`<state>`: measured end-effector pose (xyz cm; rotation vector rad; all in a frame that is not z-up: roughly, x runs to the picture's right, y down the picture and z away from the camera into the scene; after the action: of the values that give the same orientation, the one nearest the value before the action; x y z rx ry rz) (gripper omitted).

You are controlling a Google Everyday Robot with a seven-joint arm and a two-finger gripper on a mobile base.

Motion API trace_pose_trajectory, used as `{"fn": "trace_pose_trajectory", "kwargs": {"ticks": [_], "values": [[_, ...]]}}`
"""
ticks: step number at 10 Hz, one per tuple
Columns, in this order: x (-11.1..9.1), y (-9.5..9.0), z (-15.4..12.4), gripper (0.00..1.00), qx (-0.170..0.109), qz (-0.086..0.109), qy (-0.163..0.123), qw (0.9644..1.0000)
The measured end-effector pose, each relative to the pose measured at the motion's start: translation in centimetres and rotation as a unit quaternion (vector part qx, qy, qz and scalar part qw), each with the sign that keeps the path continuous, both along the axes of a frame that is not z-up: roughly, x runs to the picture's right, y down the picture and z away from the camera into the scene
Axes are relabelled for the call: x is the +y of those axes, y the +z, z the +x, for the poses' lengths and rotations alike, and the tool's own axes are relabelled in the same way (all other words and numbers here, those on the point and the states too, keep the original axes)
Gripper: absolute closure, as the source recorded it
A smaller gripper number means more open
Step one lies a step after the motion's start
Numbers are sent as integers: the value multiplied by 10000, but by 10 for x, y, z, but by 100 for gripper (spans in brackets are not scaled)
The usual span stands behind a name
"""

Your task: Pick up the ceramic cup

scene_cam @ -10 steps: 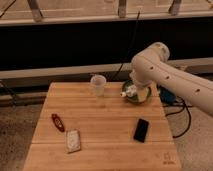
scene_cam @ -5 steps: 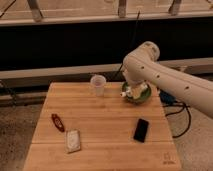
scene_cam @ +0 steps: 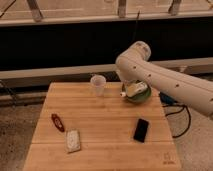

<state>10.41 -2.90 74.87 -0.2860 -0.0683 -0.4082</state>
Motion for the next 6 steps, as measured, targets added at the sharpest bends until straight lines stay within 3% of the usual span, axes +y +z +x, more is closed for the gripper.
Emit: {"fn": "trace_pose_trajectory", "kwargs": {"ticks": [5,6], "values": [[-10,16,-19,20,-259,159,-164,9994],[-13,26,-30,20,-349,188,-247,9989]]}}
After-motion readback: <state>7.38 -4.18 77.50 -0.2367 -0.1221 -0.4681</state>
